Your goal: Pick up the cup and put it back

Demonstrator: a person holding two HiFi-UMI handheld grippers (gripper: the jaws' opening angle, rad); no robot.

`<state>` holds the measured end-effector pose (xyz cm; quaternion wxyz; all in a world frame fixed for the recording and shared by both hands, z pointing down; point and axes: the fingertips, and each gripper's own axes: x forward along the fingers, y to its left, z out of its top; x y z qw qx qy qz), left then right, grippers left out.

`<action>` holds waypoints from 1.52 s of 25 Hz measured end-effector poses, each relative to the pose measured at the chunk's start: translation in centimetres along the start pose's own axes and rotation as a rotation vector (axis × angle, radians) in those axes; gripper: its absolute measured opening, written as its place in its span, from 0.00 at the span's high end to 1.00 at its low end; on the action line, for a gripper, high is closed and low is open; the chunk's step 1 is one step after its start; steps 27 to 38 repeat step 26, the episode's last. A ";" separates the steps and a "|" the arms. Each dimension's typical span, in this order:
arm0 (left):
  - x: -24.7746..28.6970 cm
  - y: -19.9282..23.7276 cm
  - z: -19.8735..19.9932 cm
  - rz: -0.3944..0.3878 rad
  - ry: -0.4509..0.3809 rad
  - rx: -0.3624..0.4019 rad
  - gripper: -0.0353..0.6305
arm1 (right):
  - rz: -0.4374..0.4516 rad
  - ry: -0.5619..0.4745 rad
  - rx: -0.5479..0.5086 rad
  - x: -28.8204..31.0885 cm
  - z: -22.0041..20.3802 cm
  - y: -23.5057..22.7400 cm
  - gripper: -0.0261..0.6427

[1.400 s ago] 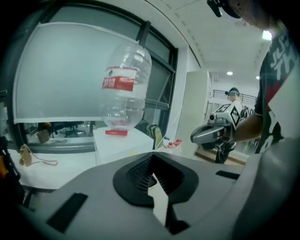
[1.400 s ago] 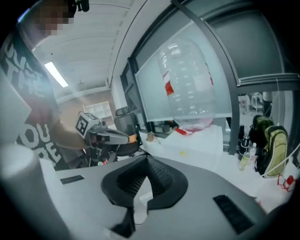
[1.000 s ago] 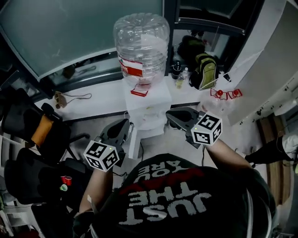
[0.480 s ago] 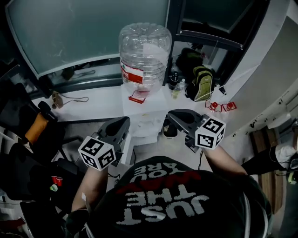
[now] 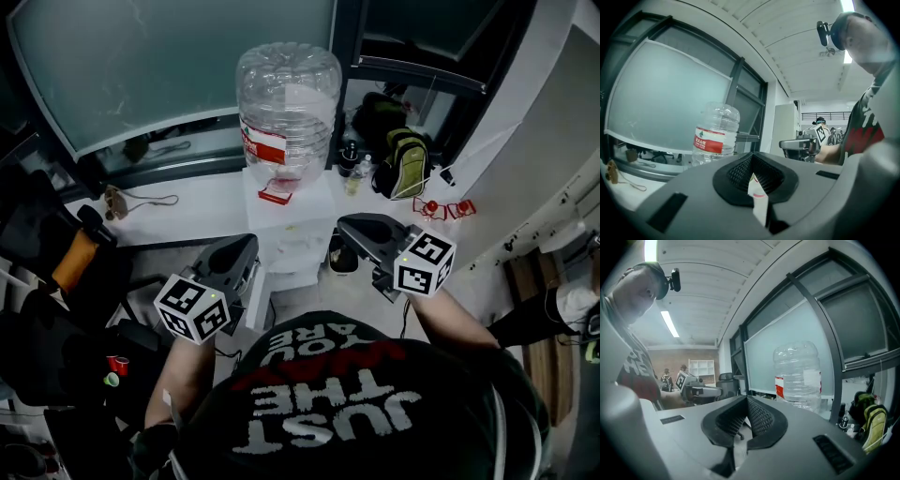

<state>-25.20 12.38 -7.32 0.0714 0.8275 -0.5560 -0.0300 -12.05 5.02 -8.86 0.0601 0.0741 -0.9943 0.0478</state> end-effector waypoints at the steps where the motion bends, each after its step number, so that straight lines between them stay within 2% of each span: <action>1: 0.0 0.0 0.0 0.000 -0.002 0.000 0.94 | -0.006 0.003 -0.012 0.0 0.0 0.0 0.91; 7: 0.0 0.1 -0.2 -0.002 -0.006 -0.005 0.94 | -0.004 0.019 -0.045 0.2 -0.1 0.3 0.91; 38: 0.5 -0.2 -1.0 -0.014 0.004 -0.026 0.94 | -0.007 0.033 -0.036 0.1 -1.1 -0.1 0.91</action>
